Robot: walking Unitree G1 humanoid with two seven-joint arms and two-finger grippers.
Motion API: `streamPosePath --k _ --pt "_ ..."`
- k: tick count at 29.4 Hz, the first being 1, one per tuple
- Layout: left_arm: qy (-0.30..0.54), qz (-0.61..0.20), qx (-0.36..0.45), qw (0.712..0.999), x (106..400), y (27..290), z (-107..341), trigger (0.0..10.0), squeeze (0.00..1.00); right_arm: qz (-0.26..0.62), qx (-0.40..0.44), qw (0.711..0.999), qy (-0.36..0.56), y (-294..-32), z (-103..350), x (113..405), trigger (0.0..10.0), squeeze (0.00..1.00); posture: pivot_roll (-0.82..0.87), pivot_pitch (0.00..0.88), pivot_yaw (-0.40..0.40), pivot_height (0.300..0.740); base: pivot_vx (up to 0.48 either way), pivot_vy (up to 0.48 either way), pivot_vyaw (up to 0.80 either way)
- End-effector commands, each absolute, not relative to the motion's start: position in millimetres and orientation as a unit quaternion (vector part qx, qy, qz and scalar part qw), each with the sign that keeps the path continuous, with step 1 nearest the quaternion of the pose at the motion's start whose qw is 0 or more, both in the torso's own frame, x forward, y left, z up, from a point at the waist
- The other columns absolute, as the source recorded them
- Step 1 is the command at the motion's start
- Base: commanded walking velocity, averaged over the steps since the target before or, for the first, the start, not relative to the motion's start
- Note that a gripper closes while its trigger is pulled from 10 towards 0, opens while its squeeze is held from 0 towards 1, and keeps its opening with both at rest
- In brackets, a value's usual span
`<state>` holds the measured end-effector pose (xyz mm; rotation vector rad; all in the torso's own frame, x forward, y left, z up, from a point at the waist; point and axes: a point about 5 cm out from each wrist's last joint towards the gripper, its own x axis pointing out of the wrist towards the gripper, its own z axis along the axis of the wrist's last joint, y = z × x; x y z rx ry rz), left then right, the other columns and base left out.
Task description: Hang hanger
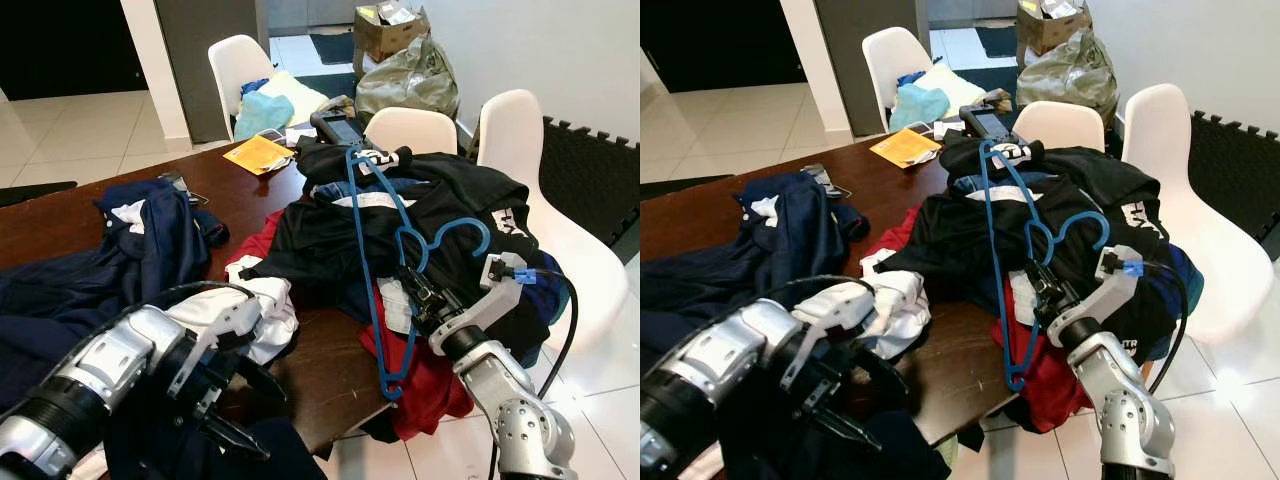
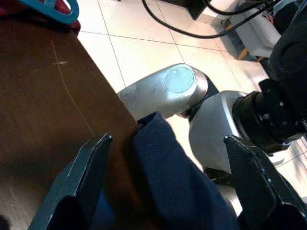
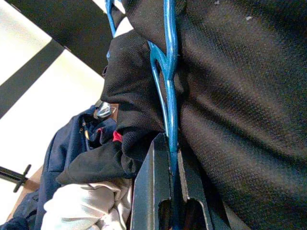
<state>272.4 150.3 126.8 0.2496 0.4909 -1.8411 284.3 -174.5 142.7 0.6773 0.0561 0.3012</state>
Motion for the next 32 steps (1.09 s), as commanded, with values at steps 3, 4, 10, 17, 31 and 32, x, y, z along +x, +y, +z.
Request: streamPosePath --k 3,4,10,17,31,32 --pt "0.223 -0.780 0.125 0.571 275.5 147.8 116.8 10.0 0.00 0.132 0.334 0.932 0.041 -176.1 137.8 280.0 10.0 0.00 -0.01 0.136 0.042 0.740 0.000 0.000 0.00" --pt "0.223 -0.780 0.125 0.571 275.5 147.8 116.8 10.0 0.00 0.132 0.334 0.932 0.041 -176.1 137.8 280.0 10.0 0.00 -0.01 0.136 0.042 0.740 0.000 0.000 0.00" --pt "0.244 -0.772 0.143 0.569 277.3 142.4 102.6 10.0 0.00 0.125 0.335 0.933 0.038 -178.1 139.2 274.9 10.0 0.00 -0.02 0.150 0.053 0.740 0.000 0.000 0.00" --pt "0.268 -0.770 0.184 0.548 273.1 148.2 93.5 10.0 0.00 0.120 0.339 0.932 0.038 -179.4 138.1 272.9 10.0 0.00 -0.02 0.156 0.055 0.740 0.000 0.000 0.00" --pt "0.270 -0.759 0.216 0.551 279.4 149.4 89.7 0.0 0.00 0.117 0.341 0.932 0.039 -179.3 138.6 275.1 10.0 0.00 -0.02 0.153 0.053 0.740 0.000 0.000 0.00" --pt "0.270 -0.759 0.216 0.551 279.4 149.4 89.7 0.0 0.00 0.117 0.341 0.932 0.039 -179.3 138.6 275.1 10.0 0.00 -0.02 0.153 0.053 0.740 0.000 0.000 0.00"
